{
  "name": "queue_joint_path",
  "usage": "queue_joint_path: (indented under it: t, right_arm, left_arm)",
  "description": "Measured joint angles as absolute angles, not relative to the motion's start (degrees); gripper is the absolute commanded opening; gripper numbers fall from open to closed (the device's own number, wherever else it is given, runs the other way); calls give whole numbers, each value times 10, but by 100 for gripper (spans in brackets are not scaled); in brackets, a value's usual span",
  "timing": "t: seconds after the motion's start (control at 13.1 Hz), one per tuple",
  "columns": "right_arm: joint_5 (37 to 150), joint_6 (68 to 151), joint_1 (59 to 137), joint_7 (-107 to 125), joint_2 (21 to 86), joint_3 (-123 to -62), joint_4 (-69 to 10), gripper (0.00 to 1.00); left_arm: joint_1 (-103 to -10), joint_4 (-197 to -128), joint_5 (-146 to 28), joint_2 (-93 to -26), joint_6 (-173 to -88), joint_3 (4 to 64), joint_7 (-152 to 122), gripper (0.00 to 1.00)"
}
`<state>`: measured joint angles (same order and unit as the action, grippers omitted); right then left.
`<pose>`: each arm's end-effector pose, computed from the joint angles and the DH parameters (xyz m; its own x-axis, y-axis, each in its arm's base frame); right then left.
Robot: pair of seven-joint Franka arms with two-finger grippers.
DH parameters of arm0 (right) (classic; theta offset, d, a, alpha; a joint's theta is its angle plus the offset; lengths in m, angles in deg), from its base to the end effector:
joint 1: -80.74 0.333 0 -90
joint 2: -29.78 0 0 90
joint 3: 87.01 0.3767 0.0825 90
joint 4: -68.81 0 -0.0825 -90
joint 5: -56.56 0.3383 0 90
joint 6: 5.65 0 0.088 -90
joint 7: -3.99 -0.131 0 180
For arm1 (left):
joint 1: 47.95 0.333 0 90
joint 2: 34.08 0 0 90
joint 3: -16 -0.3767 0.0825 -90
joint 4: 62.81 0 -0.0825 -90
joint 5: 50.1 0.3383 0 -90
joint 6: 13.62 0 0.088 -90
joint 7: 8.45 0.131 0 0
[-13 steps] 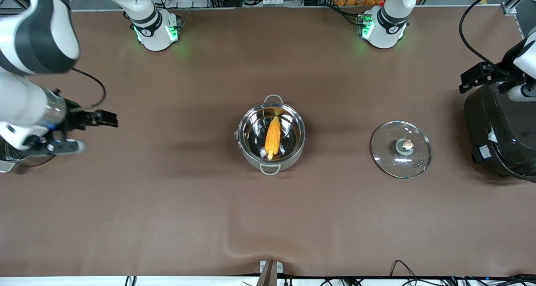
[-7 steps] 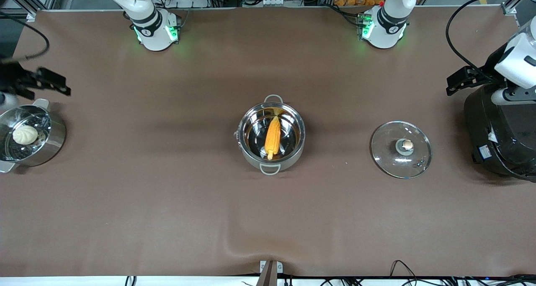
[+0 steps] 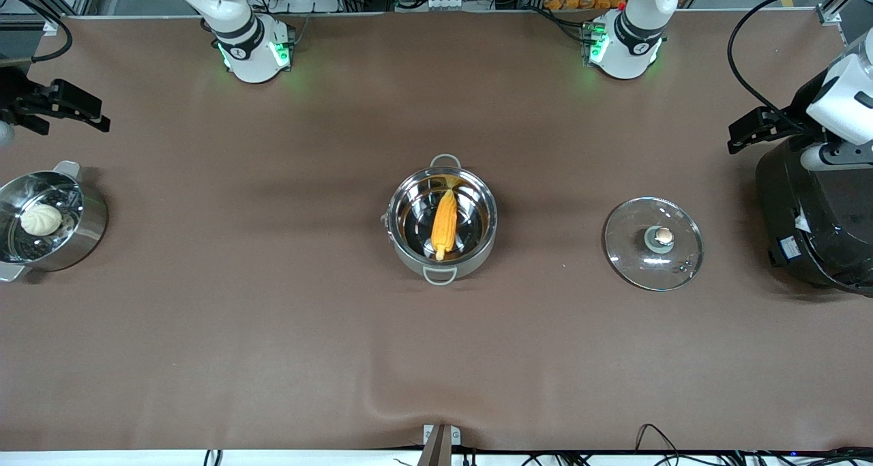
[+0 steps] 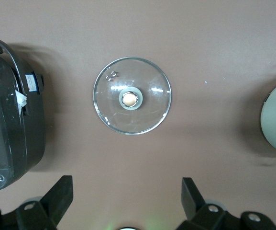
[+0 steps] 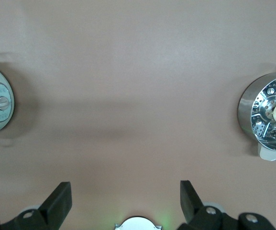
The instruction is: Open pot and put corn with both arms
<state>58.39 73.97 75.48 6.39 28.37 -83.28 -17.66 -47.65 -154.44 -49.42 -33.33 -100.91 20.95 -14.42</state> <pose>0.4783 -0.0076 0.6842 0.9954 0.0209 -0.0934 0.0177 -0.9993 -0.0342 0.4952 -0.0390 0.6518 0.9979 0.0238 -0.0610 0.0227 -0.9996 -0.0194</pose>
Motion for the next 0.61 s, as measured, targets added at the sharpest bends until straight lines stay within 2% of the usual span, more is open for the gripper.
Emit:
queue_joint_path:
  t: [0.61]
  right_arm:
    - [584, 740, 754, 62, 283, -833, -172, 100]
  left_arm:
    - [-475, -1543, -494, -333, -1003, 206, -143, 100]
